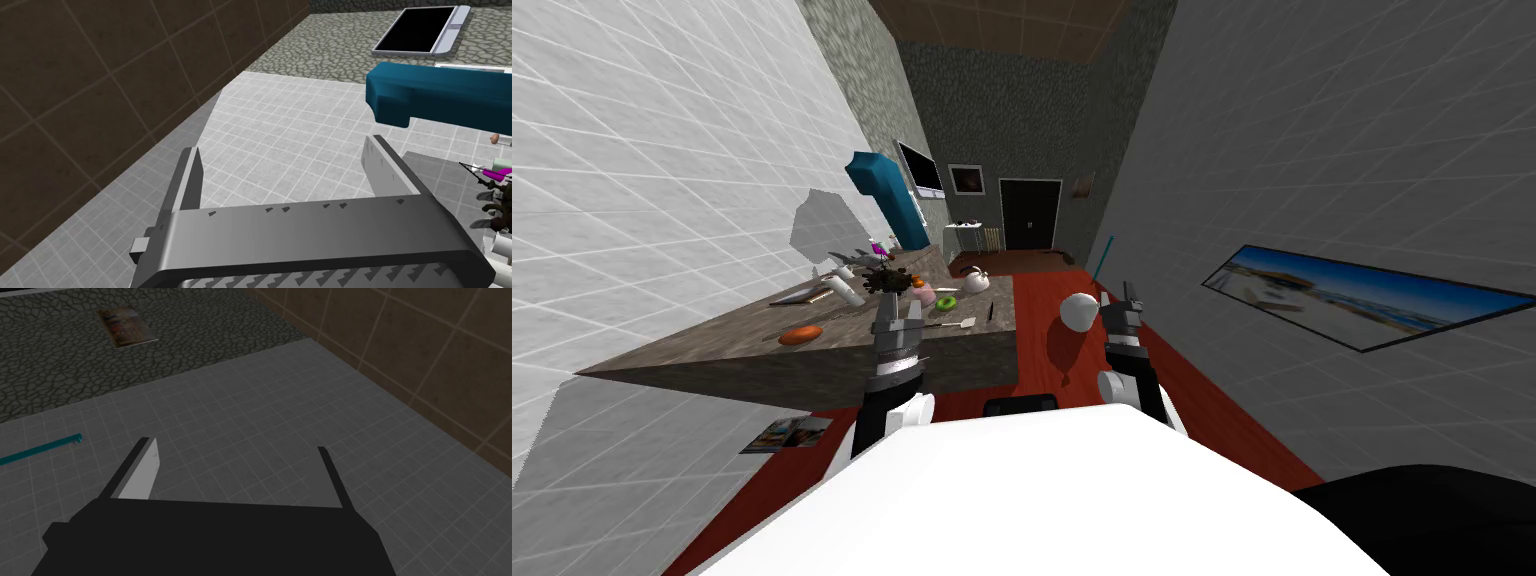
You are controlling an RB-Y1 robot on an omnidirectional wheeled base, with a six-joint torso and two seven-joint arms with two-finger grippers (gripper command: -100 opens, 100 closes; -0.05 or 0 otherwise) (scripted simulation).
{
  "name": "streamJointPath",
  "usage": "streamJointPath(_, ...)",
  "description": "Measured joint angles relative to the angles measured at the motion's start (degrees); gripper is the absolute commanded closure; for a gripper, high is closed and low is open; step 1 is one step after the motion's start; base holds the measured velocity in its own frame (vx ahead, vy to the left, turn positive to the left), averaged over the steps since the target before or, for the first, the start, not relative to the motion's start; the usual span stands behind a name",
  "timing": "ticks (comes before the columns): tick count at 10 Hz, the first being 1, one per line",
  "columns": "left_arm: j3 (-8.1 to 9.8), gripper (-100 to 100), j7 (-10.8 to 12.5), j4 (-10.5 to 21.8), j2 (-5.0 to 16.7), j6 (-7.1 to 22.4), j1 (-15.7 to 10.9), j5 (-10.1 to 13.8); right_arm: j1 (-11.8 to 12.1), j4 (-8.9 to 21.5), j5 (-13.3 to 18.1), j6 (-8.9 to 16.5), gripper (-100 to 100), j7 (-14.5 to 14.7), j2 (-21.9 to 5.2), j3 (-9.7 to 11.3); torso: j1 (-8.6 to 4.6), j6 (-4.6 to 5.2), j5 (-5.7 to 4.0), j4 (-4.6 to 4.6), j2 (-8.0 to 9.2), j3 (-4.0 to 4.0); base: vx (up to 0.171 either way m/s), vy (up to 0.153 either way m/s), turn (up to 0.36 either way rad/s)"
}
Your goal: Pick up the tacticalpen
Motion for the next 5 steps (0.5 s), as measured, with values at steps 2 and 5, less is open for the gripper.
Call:
streamJointPath(2,0.64,-100,-0.08,0.36,3.09,0.97,1.72,1.61,-0.01,0.0,0.0,0.0,0,0.0,0.0,0.01,-0.06,0.02,-0.01,0.02,0.11,0.06,-0.035,-0.027,-0.203)
streamJointPath(5,1.03,-100,-0.56,-0.22,7.33,2.79,7.19,4.71,-0.01,0.0,0.0,0.0,0,0.0,0.0,0.01,-0.12,0.02,-0.03,0.04,0.2,0.12,-0.046,-0.042,-0.272)
